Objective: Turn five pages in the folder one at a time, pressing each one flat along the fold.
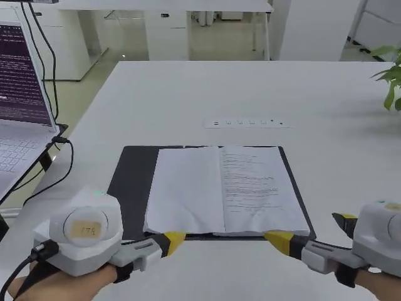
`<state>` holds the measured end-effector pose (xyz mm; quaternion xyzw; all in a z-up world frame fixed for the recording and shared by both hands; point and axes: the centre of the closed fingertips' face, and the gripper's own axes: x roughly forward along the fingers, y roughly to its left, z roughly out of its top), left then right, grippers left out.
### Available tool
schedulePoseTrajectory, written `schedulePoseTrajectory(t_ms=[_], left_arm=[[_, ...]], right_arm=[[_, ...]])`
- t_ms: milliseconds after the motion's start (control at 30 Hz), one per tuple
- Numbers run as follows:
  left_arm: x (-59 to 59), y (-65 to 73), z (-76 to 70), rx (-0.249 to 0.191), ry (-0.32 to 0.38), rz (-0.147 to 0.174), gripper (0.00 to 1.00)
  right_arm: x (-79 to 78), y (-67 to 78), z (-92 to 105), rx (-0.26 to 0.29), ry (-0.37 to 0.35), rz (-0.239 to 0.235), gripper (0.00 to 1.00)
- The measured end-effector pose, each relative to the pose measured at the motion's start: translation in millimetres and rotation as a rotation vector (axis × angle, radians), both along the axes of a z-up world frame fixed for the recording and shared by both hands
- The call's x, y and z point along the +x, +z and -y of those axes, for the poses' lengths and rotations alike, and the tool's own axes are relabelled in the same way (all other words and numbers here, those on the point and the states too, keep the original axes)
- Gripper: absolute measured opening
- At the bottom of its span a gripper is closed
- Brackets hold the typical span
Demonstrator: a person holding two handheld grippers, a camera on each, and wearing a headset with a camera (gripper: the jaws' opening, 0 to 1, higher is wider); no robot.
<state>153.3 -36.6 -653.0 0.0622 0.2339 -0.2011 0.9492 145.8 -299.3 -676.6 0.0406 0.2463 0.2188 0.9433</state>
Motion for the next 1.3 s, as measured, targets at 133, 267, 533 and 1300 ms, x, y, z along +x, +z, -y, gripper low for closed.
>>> schedulePoseTrajectory(t_ms=[133,267,533,1300], left_arm=[[7.3,-6.6,7.4,0.010,-0.025,-0.013,0.98],[13.3,-8.6,15.0,0.009,-0.043,-0.018,0.96],[26.6,-16.8,35.5,0.016,-0.089,-0.034,0.93],[59.3,-48.6,126.1,0.023,-0.279,-0.048,0.79]], right_arm=[[-1.0,1.8,-0.4,0.000,-0.007,0.004,0.99],[-1.3,3.6,0.2,0.000,-0.014,0.009,0.98],[0.1,6.2,2.2,0.000,-0.026,0.015,0.98],[-0.7,10.6,2.9,0.019,-0.063,0.019,0.97]])
